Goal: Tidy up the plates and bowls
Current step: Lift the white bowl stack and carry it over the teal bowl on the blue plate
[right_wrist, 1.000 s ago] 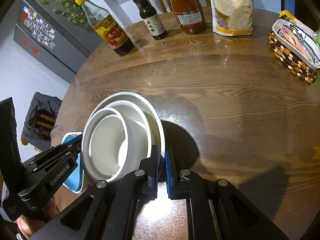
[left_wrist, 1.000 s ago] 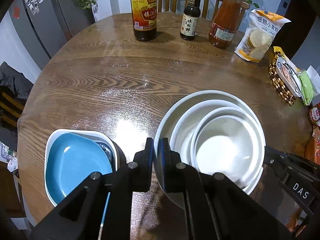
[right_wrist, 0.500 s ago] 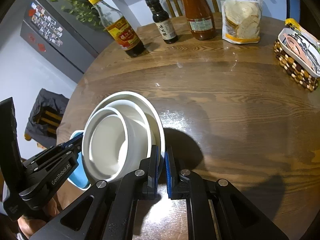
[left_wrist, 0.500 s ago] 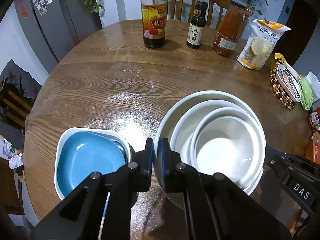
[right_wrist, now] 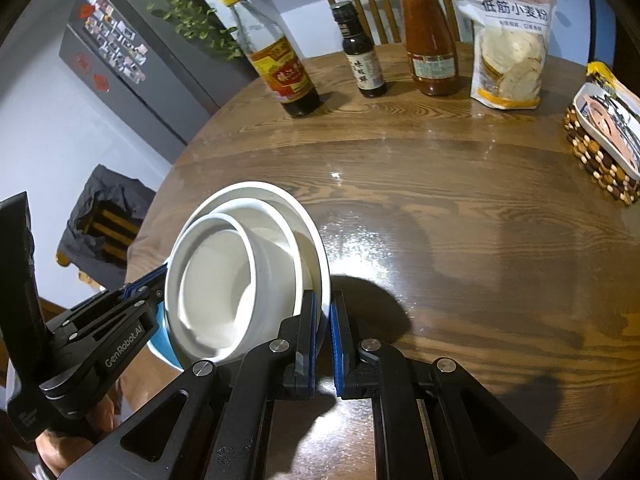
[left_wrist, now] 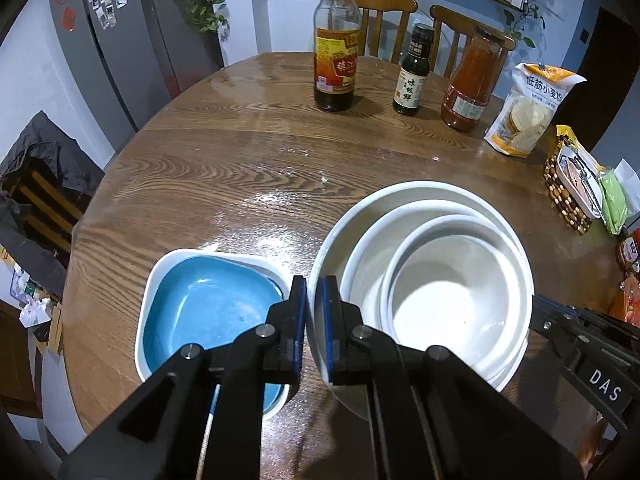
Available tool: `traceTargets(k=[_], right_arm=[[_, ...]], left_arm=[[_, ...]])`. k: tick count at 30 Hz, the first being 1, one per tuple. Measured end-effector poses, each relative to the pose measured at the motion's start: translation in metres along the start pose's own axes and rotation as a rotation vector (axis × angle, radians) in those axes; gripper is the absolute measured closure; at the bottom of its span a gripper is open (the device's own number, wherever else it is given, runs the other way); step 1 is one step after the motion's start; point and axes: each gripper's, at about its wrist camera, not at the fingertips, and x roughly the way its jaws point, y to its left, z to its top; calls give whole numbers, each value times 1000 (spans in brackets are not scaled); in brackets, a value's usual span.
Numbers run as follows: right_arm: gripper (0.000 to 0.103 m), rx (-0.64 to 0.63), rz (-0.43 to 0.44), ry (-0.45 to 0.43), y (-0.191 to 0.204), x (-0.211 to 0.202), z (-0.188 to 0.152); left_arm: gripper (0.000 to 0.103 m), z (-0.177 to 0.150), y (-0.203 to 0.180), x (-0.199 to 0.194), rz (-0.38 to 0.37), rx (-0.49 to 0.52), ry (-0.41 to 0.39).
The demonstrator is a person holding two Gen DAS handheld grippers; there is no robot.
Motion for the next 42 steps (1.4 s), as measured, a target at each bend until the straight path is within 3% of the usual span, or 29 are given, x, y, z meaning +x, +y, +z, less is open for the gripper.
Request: traceTargets(k=[21,42], right_arm=[[92,-107,67,42,58,24,3],[92,-159,132,120,108,66,2]], left_arm=[[99,-10,61,-15,74,-110,-17],[99,-17,120,-9,139,-209,28]])
